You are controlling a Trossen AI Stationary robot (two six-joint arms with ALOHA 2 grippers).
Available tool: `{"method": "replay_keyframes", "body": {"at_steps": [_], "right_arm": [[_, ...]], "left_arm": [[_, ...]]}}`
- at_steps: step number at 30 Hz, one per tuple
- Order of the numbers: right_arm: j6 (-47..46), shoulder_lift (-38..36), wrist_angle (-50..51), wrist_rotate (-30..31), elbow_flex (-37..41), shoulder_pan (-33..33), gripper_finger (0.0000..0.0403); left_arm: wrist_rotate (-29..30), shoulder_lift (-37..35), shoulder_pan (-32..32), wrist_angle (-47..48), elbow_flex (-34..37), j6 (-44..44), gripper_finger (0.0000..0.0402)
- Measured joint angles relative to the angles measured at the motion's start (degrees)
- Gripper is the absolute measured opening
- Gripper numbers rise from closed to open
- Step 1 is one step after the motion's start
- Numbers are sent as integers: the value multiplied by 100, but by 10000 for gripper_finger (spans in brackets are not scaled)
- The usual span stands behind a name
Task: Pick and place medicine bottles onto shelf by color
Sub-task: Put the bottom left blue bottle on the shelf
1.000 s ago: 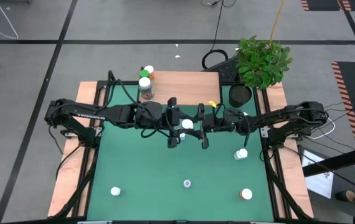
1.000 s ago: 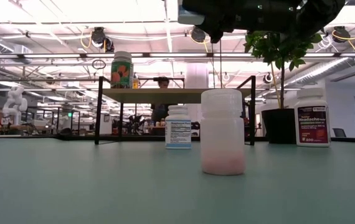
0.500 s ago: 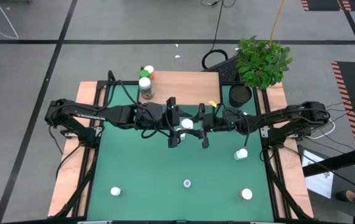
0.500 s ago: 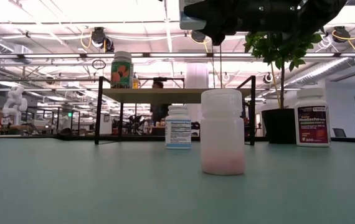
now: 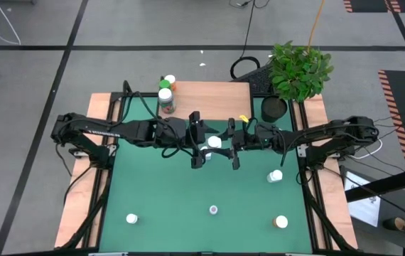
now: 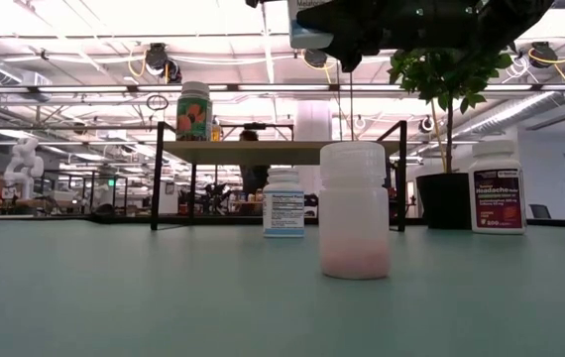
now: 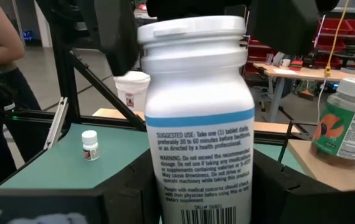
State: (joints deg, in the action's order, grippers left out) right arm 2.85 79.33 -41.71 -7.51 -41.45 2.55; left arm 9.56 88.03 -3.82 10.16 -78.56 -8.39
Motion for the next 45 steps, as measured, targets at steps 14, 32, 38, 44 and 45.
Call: {"method": "replay_keyframes", "body": {"at_steps": [14,32,38,44,45], "right_arm": [[-2,0,17,-4,4,0,157],[-12,-2,-10,-28,4,-2,157],[-18,-4,-11,-27,4,8,157],[44,-7,82,-26,-76,79,157],[77,-7,147,-26,-105,79,157]], "left_arm": [[193,0,2,-163,0,-31,283],[206,0,5,-412,0,154,275],[204,0,5,-443,-1,142,278],[204,0,5,-275,-2,135,274],[206,-1,5,-235,-2,117,274]]}}
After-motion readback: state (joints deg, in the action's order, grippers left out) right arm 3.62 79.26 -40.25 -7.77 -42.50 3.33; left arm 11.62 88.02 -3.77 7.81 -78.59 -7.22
